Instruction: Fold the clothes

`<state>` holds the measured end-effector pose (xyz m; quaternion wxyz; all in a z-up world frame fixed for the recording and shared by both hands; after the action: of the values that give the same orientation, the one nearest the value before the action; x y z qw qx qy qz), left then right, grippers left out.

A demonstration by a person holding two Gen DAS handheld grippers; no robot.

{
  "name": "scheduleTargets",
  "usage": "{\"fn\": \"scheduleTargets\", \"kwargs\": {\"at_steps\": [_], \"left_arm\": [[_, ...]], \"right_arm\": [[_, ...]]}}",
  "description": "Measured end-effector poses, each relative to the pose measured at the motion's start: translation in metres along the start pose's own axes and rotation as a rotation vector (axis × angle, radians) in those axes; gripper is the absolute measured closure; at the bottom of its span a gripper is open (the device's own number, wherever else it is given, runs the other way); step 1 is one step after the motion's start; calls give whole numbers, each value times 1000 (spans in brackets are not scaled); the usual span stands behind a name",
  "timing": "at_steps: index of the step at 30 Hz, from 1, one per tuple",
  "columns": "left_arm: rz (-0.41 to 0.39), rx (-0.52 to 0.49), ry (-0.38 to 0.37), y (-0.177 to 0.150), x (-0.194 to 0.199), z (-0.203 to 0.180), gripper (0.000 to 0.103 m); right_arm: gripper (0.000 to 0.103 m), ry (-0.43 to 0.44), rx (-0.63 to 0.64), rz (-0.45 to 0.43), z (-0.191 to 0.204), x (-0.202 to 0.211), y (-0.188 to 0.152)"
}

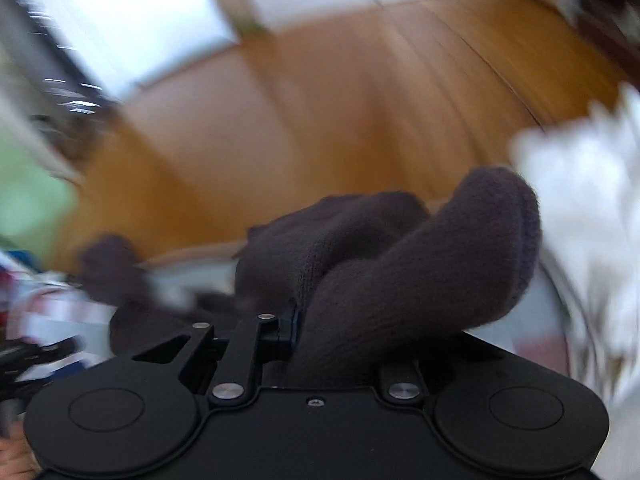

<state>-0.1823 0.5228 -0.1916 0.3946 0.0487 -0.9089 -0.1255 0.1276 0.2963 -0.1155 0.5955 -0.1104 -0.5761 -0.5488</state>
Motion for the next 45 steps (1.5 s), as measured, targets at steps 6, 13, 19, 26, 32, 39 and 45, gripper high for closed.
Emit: {"fn": "scheduleTargets", "kwargs": {"at_steps": [6,13,19,26,32,39,45], "left_arm": [[-114,-98,150,30,-6,9,51],[-126,-115,247,34,-20,30,50],[-252,-101,334,45,-10,50,49],[-261,-59,289,52,-4,71,43],[-189,-84,356,47,-28,69,35],[-206,-115,407,50,-35,68,33],[-206,-135,417,47,-31,71,33]], "right_arm": [[79,-240,208,58,-20,-20,-47],[67,-393,541,5,-17,-5,-61],[61,-490,624,56,-15,2,-67],[46,-634,592,-24,-33,31,-53],[43,-449,708,-222,27,55,-29],[36,-47,551,-51,82,-27,-22],[48,-250,597,97,74,-101,-26]]}}
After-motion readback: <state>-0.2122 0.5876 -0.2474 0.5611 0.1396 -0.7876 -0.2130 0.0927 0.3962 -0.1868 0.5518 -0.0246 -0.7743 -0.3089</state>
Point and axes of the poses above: each gripper's, at about its wrist camera, not at the fingertips, and x roughly against the way its jaws point, z to its left, y to its top, the point moved 8 cm from there along -x, roughly the way its jaws point, and after that the axes turned 2 degrees about -z, right-handed, at the moved point
